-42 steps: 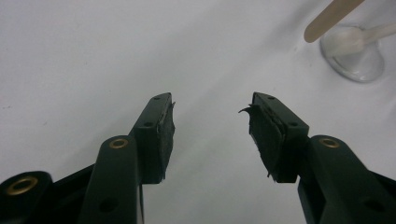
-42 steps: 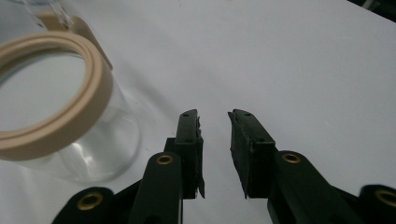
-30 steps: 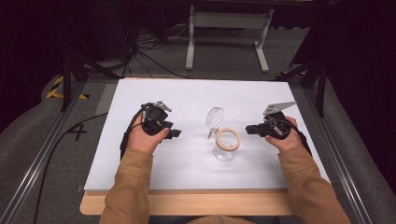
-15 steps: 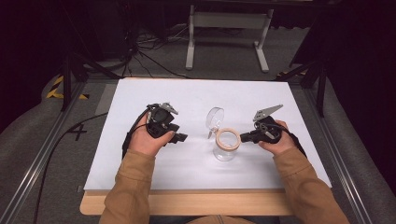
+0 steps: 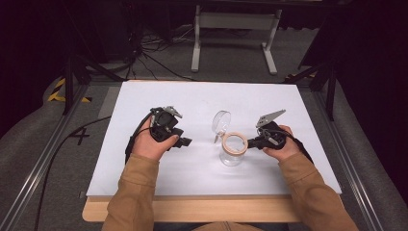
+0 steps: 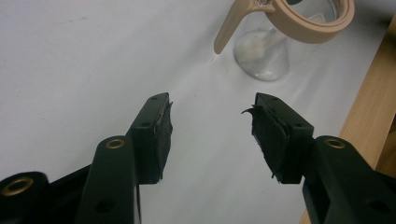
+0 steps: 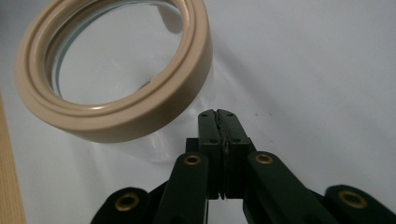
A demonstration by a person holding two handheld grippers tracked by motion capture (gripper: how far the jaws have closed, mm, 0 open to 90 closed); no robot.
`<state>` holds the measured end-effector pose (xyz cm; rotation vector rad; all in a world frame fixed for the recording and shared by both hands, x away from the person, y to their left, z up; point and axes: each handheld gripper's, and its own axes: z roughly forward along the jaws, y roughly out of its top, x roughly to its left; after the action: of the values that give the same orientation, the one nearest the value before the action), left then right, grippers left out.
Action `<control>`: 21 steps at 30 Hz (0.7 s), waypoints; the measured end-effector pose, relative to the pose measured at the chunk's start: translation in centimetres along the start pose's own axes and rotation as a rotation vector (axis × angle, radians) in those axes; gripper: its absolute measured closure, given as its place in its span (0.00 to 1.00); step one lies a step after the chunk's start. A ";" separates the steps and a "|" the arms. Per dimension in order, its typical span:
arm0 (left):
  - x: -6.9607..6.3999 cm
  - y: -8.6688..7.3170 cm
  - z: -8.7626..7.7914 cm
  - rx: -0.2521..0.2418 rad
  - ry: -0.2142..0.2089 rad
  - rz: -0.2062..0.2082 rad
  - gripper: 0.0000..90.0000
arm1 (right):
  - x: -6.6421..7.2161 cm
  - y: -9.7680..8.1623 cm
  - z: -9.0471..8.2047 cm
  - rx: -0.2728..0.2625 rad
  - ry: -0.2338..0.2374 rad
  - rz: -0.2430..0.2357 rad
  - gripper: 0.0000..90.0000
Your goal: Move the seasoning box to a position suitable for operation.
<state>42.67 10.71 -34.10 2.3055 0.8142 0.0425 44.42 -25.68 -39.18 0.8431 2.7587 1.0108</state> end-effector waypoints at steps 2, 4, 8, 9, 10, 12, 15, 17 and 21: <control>0.1 0.1 0.1 0.002 0.000 0.001 0.53 | 0.1 0.0 0.0 0.006 -0.001 -0.005 0.99; 0.1 0.2 0.2 0.004 -0.002 0.000 0.53 | 0.3 0.0 -0.1 0.016 0.004 -0.008 0.99; 0.1 0.6 0.4 0.005 -0.010 0.010 0.53 | 0.7 -0.1 -0.1 0.033 0.014 -0.018 0.99; 0.1 0.6 0.4 0.005 -0.010 0.010 0.53 | 0.7 -0.1 -0.1 0.033 0.014 -0.018 0.99; 0.1 0.8 0.6 0.003 -0.015 0.018 0.52 | 1.0 -0.2 -0.1 0.050 0.022 -0.019 0.99; 0.1 1.0 0.7 0.005 -0.020 0.020 0.52 | 1.3 -0.3 -0.1 0.059 0.020 -0.032 0.99; 0.2 1.4 0.9 0.008 -0.026 0.024 0.52 | 1.7 -0.5 -0.1 0.060 0.033 -0.039 0.99; 0.2 1.5 1.1 -0.001 -0.030 0.026 0.52 | 1.8 -0.6 -0.1 0.058 0.036 -0.039 0.99; 0.2 1.9 1.2 0.004 -0.037 0.030 0.52 | 2.4 -0.7 0.0 0.064 0.039 -0.050 0.99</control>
<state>44.14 9.00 -33.93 2.3160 0.7612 0.0111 42.05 -24.92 -39.36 0.7667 2.8438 0.9459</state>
